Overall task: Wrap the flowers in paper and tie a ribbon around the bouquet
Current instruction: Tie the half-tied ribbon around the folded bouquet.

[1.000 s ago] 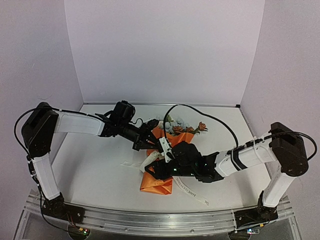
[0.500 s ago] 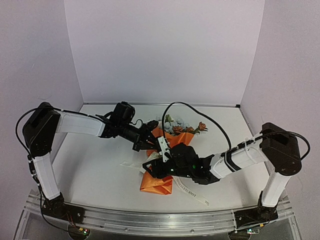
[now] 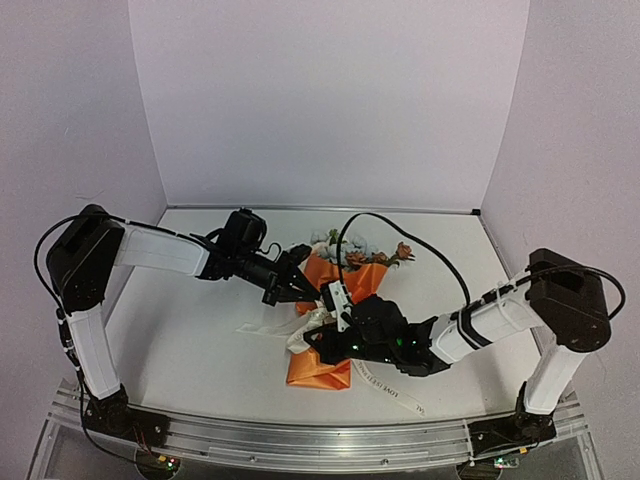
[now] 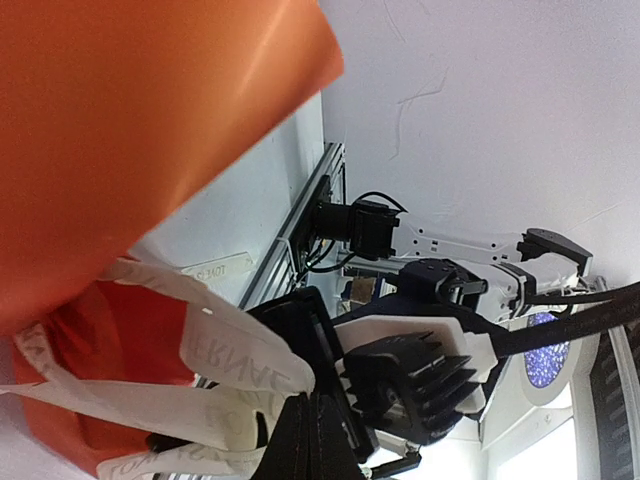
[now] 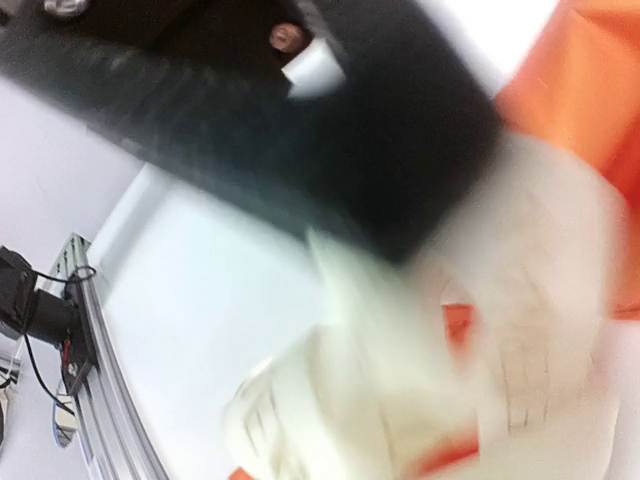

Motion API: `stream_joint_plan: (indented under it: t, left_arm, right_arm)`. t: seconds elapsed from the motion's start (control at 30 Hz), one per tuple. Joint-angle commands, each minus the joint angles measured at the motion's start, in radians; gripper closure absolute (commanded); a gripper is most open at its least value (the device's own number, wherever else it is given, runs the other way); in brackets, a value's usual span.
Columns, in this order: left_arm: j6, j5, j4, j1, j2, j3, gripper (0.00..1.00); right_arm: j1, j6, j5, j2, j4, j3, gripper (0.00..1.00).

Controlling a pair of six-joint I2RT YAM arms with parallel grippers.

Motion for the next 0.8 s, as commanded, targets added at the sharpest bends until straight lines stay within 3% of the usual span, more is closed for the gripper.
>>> stream_joint_plan:
  t: [0.0,0.33,0.77]
  left_arm:
    - [0.012,-0.037,0.057,0.012,-0.038,-0.03,1.0]
    - [0.099,-0.095,-0.019,0.045,-0.052,-0.049,1.0]
    - [0.216,-0.186,-0.137,0.036,-0.071,-0.061,1.0]
  right_arm:
    - [-0.001,0.046,0.024,-0.122,-0.116,-0.062,1.0]
    - [-0.001,0.036,-0.043,-0.271,-0.505,-0.014,1.0]
    - [-0.013,-0.062,-0.033,-0.364,-1.197,0.215,1.0]
